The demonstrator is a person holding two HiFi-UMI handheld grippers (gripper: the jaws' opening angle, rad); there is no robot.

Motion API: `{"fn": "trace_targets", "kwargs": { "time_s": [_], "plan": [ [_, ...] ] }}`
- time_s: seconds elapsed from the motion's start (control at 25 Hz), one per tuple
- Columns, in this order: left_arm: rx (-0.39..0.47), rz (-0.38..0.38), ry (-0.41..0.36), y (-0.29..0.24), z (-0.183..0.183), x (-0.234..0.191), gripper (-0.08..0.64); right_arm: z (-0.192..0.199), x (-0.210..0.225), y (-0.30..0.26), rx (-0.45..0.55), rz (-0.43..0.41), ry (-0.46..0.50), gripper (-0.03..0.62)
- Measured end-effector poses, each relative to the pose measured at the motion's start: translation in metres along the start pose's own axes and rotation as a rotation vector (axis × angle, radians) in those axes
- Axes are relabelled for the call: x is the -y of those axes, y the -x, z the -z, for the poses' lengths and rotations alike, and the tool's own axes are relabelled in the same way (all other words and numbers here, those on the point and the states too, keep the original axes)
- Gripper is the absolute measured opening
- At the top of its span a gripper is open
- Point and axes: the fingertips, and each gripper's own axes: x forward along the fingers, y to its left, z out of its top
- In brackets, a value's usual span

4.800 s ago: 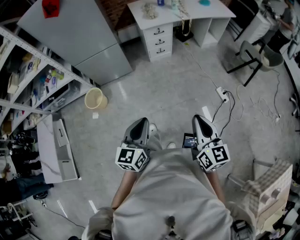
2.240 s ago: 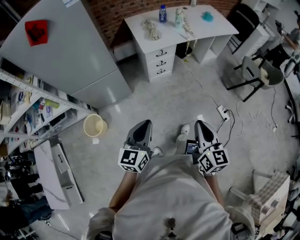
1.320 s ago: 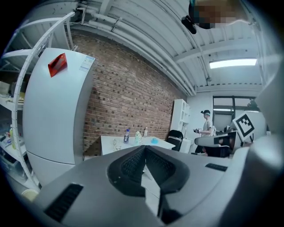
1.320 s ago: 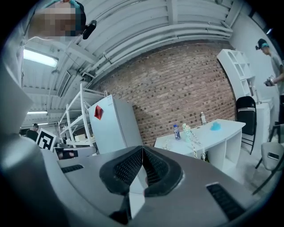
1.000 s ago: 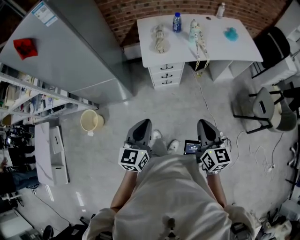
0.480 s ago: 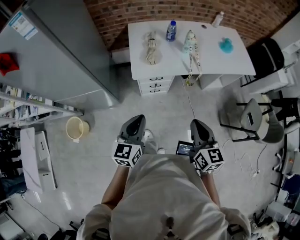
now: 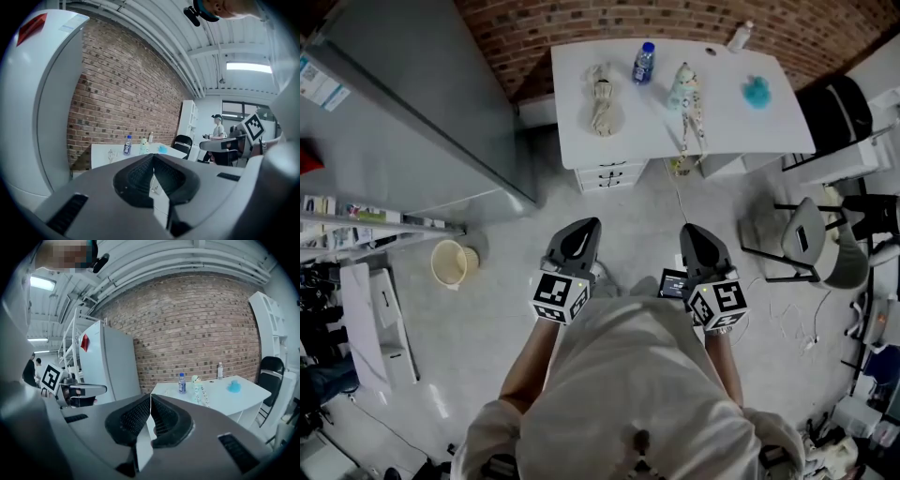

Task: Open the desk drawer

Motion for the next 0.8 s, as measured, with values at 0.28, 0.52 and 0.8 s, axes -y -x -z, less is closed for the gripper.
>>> {"fn": "trace_targets", "kwargs": {
  "time_s": [0.28,0.52,0.8],
  "plan": [
    [-0.019,-0.064,0.008,-0.027,0.002,-0.009,0.008,0.010,0.021,-0.025,-0.099,-0.102,0.090,0.026],
    [-0.071,-0.154,0.001,-0.053,0.014,0.012,0.008,0.013,0.053,-0.048,-0.147,-0.280,0.139,0.028],
    [-0.214,-0.219,-0.069,-0.096,0.044,0.027,0.008,0.036,0.079,-0.077,-0.255,-0.504,0.334,0.028]
  ]
}}
